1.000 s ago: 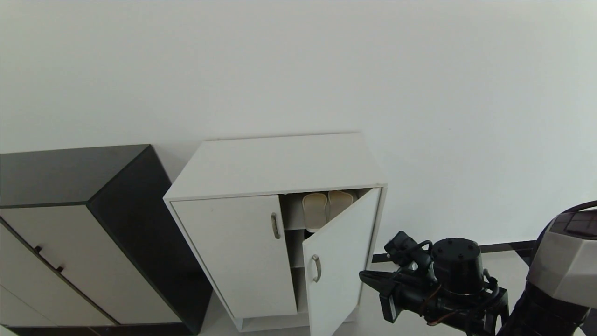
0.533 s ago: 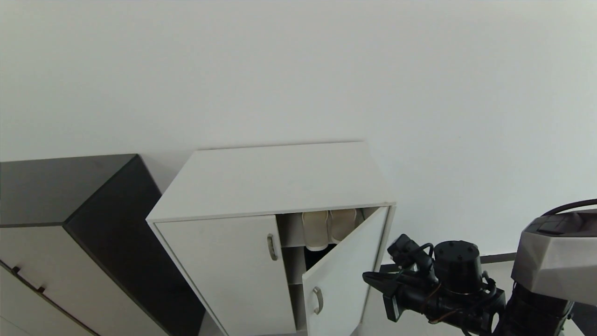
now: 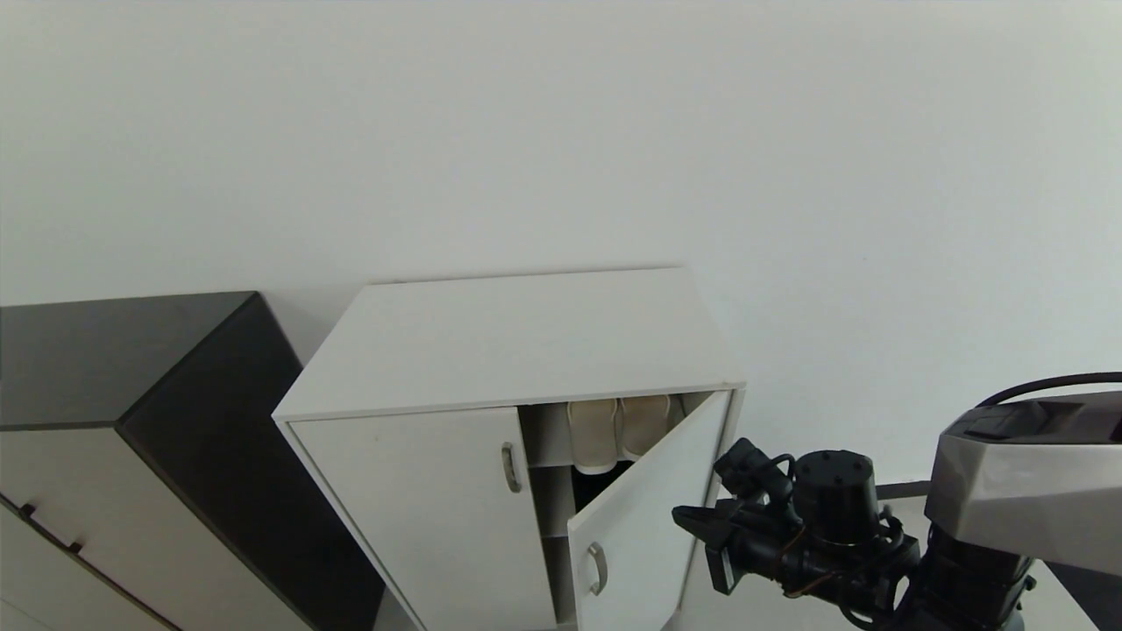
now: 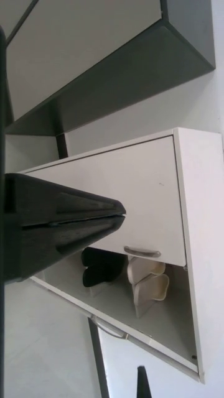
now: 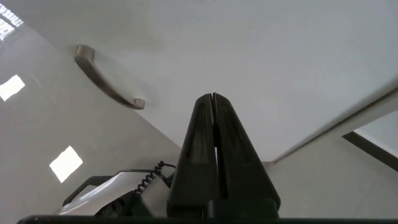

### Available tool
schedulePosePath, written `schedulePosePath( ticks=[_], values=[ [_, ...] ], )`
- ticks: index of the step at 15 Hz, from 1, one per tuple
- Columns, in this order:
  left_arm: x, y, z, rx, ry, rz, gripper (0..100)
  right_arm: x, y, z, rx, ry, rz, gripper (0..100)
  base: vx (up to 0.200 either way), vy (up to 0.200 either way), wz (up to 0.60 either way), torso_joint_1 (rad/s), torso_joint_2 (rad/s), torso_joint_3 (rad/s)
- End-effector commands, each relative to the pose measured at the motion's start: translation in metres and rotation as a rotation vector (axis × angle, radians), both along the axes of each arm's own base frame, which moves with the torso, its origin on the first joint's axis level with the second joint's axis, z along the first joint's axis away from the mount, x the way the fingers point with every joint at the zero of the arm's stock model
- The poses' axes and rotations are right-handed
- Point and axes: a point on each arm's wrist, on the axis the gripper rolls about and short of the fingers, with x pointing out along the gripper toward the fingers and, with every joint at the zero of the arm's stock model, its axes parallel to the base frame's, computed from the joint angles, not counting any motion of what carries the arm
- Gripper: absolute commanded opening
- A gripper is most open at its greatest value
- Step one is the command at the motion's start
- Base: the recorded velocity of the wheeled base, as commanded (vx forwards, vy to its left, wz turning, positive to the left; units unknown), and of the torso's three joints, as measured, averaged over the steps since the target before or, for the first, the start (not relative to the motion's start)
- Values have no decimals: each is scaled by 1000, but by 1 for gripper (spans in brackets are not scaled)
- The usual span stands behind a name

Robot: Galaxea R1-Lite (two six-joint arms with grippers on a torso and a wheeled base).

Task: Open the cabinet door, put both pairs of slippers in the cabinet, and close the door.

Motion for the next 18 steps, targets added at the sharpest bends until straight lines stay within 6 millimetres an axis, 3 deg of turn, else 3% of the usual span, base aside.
schedulePosePath(
  ticks=[1, 12, 18],
  values=[
    [0, 0, 0, 0, 0, 1, 0, 7, 3, -5, -6, 4, -17, 0, 0, 0, 0, 0, 0, 0],
    [0, 0, 0, 0, 0, -1, 0, 31, 14, -1, 32, -30, -117, 0, 0, 0, 0, 0, 0, 0],
    [0, 0, 0, 0, 0, 1, 0, 51, 7, 5, 50, -49, -208, 0, 0, 0, 0, 0, 0, 0]
  ],
)
